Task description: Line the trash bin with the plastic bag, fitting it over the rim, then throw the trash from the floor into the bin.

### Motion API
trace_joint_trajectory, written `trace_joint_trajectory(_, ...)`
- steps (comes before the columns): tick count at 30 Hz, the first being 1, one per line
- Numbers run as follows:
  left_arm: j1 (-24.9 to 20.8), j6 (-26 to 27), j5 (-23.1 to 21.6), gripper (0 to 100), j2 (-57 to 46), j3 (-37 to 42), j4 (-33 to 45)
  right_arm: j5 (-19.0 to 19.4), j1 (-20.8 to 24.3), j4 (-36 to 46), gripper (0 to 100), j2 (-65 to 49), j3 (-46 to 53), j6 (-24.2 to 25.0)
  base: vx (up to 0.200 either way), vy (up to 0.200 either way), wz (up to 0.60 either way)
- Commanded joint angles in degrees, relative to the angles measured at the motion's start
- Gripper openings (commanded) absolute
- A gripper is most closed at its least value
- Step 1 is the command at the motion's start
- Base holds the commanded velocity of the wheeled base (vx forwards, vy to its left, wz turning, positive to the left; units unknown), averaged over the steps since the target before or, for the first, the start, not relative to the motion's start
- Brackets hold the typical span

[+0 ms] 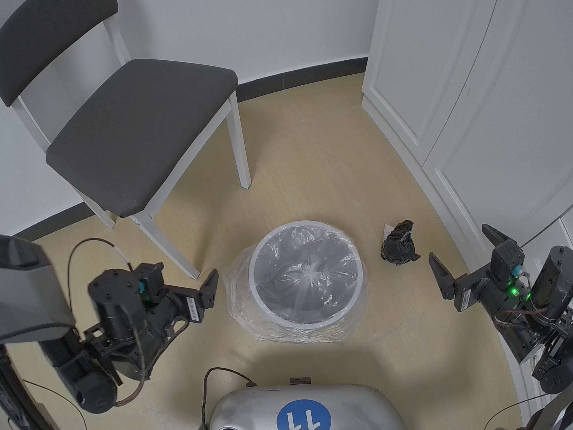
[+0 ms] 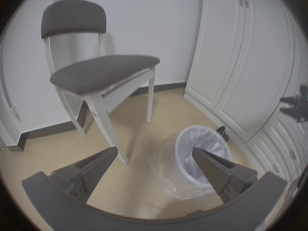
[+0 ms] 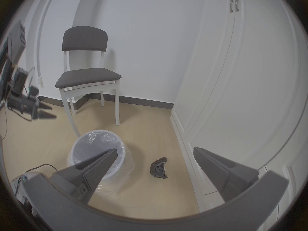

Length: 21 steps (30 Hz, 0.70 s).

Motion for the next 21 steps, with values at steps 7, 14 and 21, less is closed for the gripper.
trace_joint_trajectory(7, -3.3, 1.72, -1.82, 100, -28.95, 9.47, 0.1, -0.77, -7.28, 0.51, 100, -7.86, 0.41, 0.69, 0.0, 0.0, 0.0)
trace_joint_trajectory(14, -2.77, 5.76, -5.07, 100, -35.45, 10.18, 0.37, 4.06, -20.02, 0.51, 100, -1.27, 0.93, 7.1, 0.0, 0.0, 0.0)
trace_joint_trajectory(21, -0.14, 6.55, -5.07, 100, -33.25, 10.18, 0.37, 9.6, -31.01, 5.26, 100, 0.4, -0.56, 13.87, 0.0, 0.0, 0.0)
